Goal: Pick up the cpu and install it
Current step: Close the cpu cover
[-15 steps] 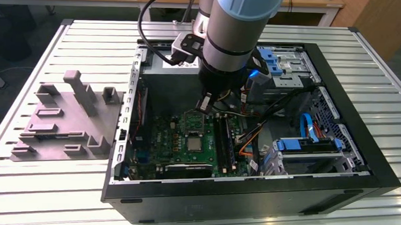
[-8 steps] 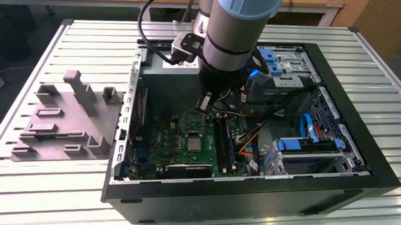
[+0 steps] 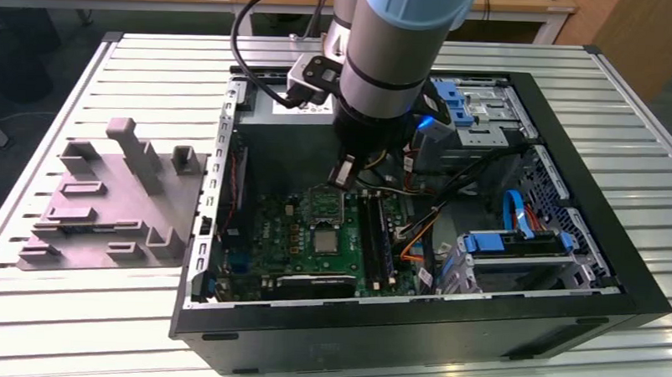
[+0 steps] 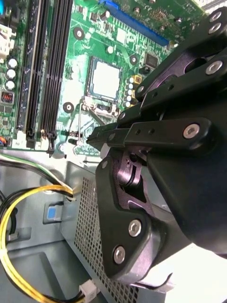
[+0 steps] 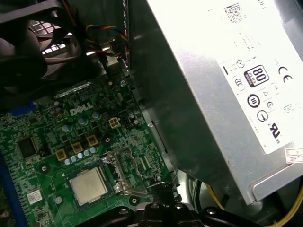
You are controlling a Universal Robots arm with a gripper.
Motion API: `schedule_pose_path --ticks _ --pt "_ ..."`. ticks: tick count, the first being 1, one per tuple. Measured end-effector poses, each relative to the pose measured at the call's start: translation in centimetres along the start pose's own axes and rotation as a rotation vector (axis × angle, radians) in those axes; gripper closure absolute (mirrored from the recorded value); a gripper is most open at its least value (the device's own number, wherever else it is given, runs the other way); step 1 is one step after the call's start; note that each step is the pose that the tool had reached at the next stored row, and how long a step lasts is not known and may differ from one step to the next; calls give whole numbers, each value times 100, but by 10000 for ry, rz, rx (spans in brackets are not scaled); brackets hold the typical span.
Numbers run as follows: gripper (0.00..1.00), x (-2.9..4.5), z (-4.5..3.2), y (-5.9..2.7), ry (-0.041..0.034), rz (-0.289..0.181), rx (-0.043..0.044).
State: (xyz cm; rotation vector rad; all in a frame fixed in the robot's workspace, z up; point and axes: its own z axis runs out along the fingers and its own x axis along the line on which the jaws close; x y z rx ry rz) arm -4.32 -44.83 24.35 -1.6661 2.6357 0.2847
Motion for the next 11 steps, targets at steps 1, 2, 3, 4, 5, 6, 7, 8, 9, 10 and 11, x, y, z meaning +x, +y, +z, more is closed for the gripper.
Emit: schedule_pose_path --ticks 1,2,3,4,5,6,7,8,9,10,11 --pt "89 0 0 0 54 1 25" --pt "89 1 0 -1 99 2 47" --pt "89 4 0 -1 123 3 58" --pt "89 8 -2 -2 132 2 61" --pt "89 14 -2 -2 132 1 62" --pt "89 21 -3 -3 132 -1 63" --pt "89 29 -4 -2 132 -4 65" --pt "89 39 -4 2 130 -13 68" --pt "89 47 -4 5 131 -29 69" --pt "89 54 -5 6 134 -46 69" --pt "89 61 -5 7 135 -63 68"
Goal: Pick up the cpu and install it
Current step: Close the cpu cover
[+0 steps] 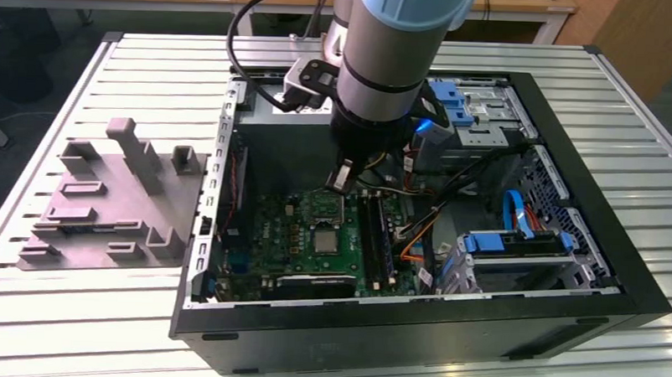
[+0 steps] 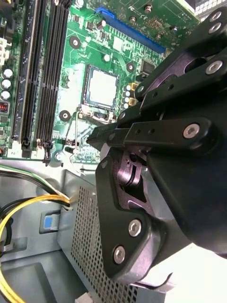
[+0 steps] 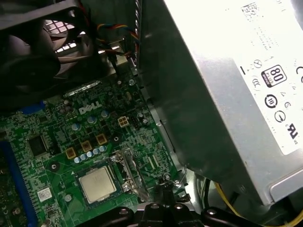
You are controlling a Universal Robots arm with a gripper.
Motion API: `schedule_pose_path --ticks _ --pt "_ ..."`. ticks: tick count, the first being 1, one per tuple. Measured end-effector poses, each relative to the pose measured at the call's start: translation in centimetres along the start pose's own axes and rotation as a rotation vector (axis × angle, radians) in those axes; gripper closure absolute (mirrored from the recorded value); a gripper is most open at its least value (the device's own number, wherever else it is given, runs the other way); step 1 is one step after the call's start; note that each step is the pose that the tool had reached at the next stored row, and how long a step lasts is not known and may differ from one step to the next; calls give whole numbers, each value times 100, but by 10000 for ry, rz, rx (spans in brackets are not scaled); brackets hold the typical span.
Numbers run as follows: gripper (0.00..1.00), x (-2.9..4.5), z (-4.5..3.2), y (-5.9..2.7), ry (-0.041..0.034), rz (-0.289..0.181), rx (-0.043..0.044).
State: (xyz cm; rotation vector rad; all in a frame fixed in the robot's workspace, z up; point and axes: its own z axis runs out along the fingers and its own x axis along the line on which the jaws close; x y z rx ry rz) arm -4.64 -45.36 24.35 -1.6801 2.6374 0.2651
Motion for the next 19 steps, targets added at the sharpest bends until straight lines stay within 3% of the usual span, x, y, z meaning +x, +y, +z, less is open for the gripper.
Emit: schedule_pose_path --ticks 14,17,19 --pt "89 70 -10 -31 13 -35 0" --pt "89 77 -10 -35 43 -36 14" --pt "89 81 -10 -37 111 -33 45"
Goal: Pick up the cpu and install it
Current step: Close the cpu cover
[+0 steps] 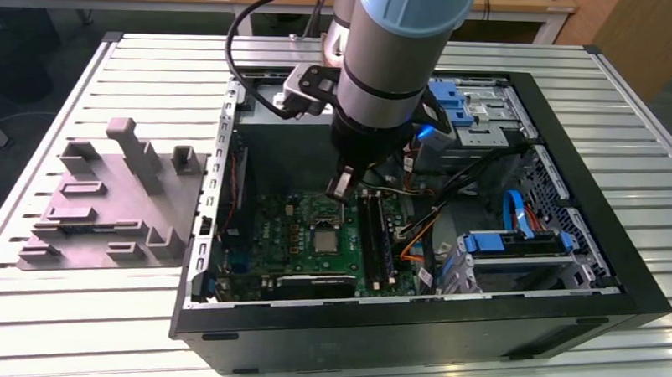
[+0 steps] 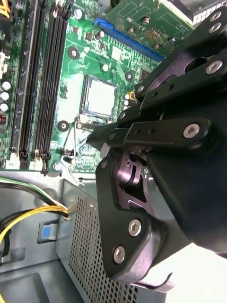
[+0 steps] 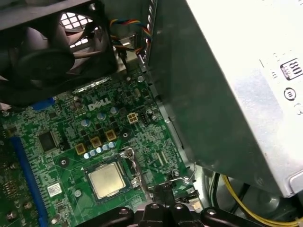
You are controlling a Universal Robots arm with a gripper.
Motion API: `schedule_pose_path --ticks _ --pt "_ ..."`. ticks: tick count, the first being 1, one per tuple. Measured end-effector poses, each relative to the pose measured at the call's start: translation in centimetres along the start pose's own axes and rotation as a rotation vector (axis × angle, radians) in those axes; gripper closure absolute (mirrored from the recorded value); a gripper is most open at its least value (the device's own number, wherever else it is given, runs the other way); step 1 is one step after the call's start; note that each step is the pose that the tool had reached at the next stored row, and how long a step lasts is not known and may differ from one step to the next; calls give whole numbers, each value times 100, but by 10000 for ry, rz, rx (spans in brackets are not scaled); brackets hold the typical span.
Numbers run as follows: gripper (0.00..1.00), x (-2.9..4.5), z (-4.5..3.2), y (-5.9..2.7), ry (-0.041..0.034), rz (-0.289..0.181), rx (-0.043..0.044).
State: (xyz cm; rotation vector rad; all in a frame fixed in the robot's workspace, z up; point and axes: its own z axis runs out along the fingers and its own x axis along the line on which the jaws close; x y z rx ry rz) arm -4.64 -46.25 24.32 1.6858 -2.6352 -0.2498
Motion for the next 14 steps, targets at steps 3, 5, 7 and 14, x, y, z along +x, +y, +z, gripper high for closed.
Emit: schedule_pose_path --ticks 3,5,7,14 --pt "89 9 1 -3 100 6 47" --pt "89 18 1 -6 147 4 68" --pt "89 27 2 -10 186 -2 84" --pt "89 38 7 -17 478 -17 215"
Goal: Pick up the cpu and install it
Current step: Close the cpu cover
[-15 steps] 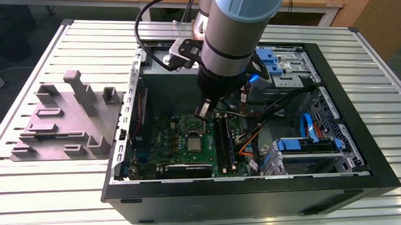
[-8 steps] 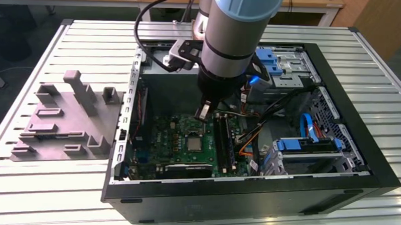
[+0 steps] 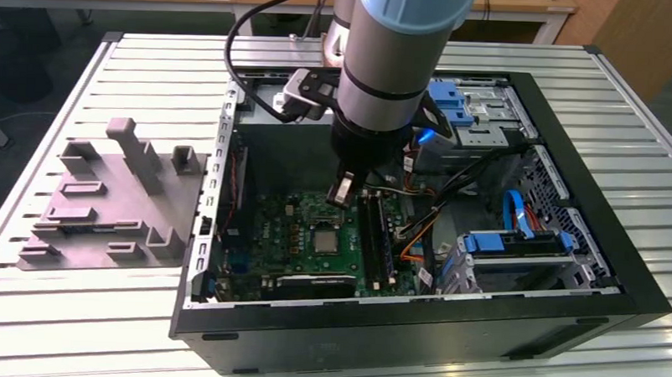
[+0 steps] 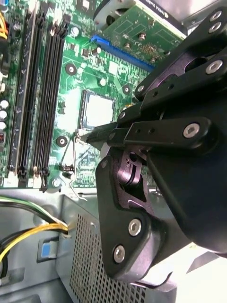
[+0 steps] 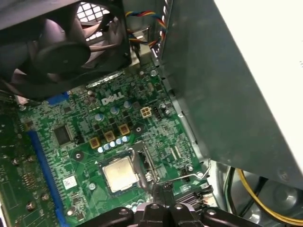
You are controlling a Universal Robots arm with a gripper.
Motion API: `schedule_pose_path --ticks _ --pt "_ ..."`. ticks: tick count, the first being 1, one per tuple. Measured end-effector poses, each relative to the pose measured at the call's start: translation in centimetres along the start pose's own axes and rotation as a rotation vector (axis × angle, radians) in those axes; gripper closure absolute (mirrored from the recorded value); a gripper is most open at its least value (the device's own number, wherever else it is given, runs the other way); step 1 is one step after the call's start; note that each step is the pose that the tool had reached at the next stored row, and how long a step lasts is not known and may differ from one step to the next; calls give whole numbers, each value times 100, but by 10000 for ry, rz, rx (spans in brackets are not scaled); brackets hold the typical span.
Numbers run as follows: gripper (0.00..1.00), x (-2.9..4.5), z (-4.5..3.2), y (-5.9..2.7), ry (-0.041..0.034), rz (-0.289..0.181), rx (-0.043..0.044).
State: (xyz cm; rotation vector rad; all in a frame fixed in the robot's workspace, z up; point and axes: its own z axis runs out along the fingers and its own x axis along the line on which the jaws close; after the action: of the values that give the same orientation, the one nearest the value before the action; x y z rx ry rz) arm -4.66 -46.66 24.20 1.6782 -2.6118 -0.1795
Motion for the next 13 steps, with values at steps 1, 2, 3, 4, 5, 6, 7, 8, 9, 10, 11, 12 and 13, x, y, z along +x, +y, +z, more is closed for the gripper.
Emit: schedule_pose_path --ticks 1,2,3,4,5,6,7,8,9,10,11,12,13 --pt "89 2 0 -1 41 -2 18" --pt "89 3 0 -1 81 -2 36" --pt "89 6 1 -2 120 -1 55" --pt "89 12 1 -3 152 -1 68" --pt "89 24 1 -5 156 -6 69" --pt "89 39 1 -2 156 -13 70" --pt "89 56 4 16 156 -23 70" --pt "89 71 7 36 158 -34 70" --pt "89 87 9 52 159 -46 69" --pt "89 101 11 62 159 -57 69" --pt "89 118 11 65 161 -67 69" --pt "89 140 11 64 163 -79 68" --pt "89 165 9 62 165 -89 68"
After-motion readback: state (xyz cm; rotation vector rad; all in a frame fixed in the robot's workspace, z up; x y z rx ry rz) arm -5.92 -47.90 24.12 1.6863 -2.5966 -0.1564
